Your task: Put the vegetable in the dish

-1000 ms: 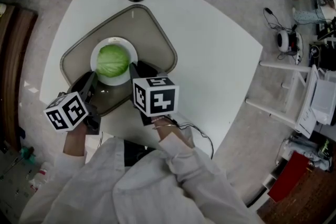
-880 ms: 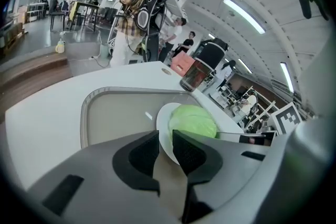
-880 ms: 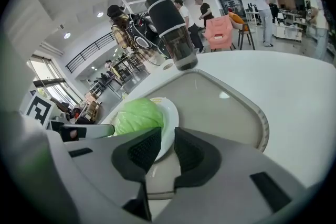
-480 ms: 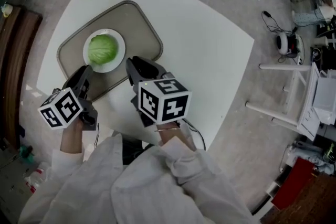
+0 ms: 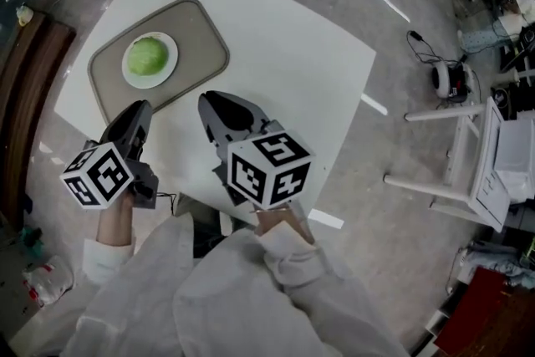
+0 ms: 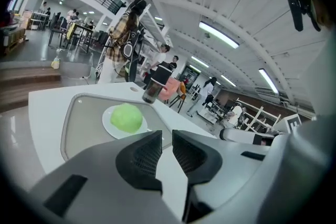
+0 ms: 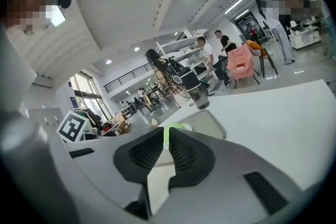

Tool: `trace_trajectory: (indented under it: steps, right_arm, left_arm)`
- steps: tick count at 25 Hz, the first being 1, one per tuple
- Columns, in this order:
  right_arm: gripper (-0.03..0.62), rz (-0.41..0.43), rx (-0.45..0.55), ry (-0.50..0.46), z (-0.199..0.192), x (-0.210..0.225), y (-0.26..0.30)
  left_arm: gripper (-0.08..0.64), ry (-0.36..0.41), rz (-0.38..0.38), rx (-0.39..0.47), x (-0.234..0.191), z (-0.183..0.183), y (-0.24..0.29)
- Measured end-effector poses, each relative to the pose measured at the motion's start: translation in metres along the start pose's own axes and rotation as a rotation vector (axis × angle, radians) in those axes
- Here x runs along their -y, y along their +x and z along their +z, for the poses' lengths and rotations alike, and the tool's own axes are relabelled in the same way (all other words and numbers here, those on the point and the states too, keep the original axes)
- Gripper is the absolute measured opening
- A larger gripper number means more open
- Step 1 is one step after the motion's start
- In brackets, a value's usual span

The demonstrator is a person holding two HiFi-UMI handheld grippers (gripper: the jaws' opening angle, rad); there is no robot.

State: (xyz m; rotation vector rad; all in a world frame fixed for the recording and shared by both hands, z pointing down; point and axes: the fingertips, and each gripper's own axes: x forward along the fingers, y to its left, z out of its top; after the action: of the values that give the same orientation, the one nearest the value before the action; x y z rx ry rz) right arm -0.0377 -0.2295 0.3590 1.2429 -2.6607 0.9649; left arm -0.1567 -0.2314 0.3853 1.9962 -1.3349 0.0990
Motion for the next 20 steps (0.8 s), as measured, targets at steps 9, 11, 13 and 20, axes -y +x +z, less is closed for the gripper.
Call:
trace_trajectory:
  steps: [9, 11, 13, 20]
  right_arm:
    - [0.037, 0.036, 0.026, -0.123, -0.017, -0.020, -0.097]
    - [0.037, 0.043, 0.025, -0.149, -0.022, -0.025, -0.115]
    - [0.035, 0.047, 0.026, -0.171, -0.025, -0.028, -0.129]
    - [0.023, 0.021, 0.024, -0.191, -0.042, -0.023, -0.160]
  left_arm:
    - [0.063, 0.121, -0.069, 0.062, 0.098, -0.045, -0.036]
    - [0.063, 0.147, -0.098, 0.057, 0.120, -0.057, -0.043]
    - [0.055, 0.175, -0.116, 0.056, 0.136, -0.067, -0.049]
    - [0.015, 0.131, -0.250, 0.097, 0.175, -0.090, -0.068]
